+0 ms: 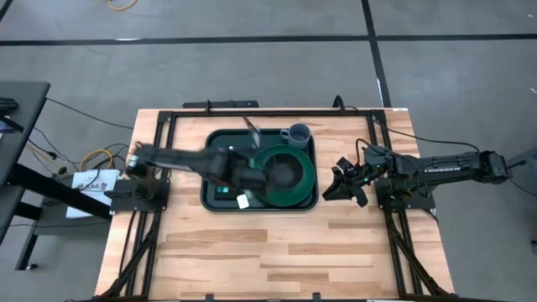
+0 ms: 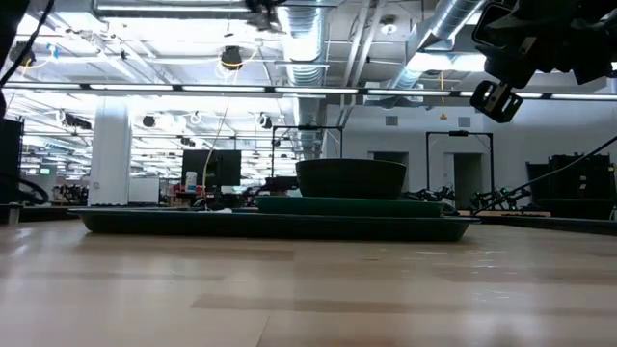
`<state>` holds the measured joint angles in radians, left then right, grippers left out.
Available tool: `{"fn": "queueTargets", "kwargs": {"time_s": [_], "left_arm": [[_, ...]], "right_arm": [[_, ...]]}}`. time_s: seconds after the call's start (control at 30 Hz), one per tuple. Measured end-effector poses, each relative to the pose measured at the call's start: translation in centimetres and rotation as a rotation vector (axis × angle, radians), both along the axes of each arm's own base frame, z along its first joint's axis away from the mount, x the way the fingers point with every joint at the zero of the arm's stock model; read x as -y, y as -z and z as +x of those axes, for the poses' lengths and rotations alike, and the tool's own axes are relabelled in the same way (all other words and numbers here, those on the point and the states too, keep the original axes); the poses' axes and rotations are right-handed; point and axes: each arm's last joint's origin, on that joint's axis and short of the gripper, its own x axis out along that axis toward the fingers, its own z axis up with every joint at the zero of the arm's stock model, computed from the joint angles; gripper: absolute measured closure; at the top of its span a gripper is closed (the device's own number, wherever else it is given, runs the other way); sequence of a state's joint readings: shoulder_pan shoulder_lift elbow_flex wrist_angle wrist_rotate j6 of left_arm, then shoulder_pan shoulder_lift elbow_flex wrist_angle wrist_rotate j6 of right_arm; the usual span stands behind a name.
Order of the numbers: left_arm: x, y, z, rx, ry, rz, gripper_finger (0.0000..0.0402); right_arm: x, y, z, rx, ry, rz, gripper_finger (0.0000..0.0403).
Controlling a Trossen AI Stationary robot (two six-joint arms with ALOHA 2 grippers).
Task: Set up tray
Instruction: Put the blue knife on the black napkin to the right of the blue spoon
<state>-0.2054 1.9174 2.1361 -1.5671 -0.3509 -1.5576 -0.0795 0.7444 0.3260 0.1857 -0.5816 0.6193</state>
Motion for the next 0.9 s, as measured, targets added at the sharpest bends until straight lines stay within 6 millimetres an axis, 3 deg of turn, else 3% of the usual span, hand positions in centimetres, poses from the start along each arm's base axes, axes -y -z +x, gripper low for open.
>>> {"fn": "queueTargets", "kwargs": {"time_s": [0.17,0.37,0.5,0.67,0.9], "left_arm": [[-4.4,-0.1,-6.1,-0.052,-0.094,-0.051,0.0388],[-7.2,4.5,-10.2,0.120,-0.123,-0.162,0.0388],[-8.8,9.4,-11.2,0.192,-0.125,-0.198,0.0388],[-9.9,14.8,-11.0,0.208,-0.079,-0.265,0.0388],[-10.7,18.3,-9.9,0.160,-0.011,-0.290,0.0388]], "right_arm": [[0.0,0.0,0.0,-0.005,0.000,0.000,0.0329],[0.0,0.1,0.0,-0.007,0.002,0.000,0.0329],[0.0,0.1,0.0,-0.007,0.003,0.000,0.0329],[0.1,0.1,0.0,-0.022,0.011,0.020,0.0329],[0.5,0.2,0.0,-0.053,0.044,0.053,0.0329]]}}
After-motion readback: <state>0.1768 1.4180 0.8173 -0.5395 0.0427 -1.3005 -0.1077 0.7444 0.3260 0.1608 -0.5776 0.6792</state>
